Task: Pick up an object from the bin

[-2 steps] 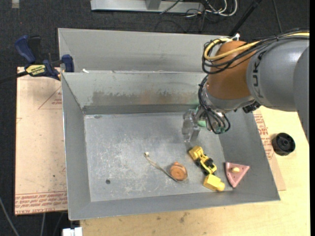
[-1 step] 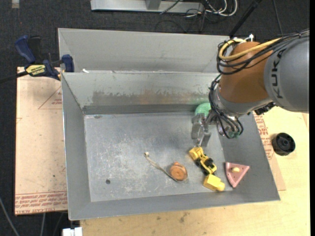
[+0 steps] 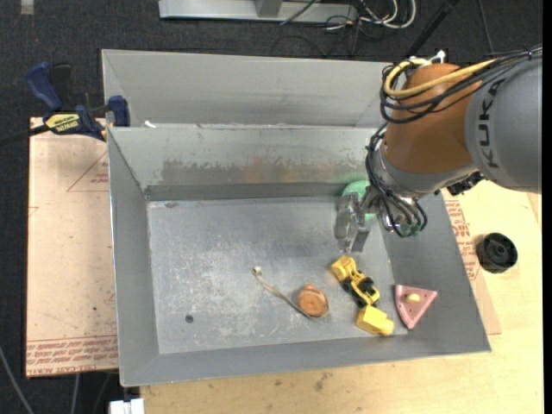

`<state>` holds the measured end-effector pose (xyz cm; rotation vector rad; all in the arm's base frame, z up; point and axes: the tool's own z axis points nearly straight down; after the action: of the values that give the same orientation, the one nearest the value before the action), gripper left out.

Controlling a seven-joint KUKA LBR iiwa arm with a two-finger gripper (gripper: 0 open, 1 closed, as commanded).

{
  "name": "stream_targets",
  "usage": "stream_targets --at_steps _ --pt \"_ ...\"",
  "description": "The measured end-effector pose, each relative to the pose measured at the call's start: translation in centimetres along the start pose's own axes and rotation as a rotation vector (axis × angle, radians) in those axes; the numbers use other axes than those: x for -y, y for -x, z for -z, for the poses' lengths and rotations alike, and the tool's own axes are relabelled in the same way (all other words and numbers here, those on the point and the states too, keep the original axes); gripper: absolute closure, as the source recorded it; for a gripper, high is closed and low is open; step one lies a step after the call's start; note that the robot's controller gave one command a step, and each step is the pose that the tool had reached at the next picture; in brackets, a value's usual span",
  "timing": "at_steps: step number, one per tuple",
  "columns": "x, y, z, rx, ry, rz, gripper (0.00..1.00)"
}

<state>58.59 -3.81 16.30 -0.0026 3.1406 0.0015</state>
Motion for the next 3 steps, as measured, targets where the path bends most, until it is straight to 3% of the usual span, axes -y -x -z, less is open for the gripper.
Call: stream_targets --at_steps 1,2,3 --pt "-0.1 -1.6 2.3 0.0 0.0 -0.003 1.0" --pt "0.1 -2.1 3.6 0.004 0.0 -0.035 0.0" --pt "0.1 -2.1 3.5 0.003 0.0 -0.035 0.0"
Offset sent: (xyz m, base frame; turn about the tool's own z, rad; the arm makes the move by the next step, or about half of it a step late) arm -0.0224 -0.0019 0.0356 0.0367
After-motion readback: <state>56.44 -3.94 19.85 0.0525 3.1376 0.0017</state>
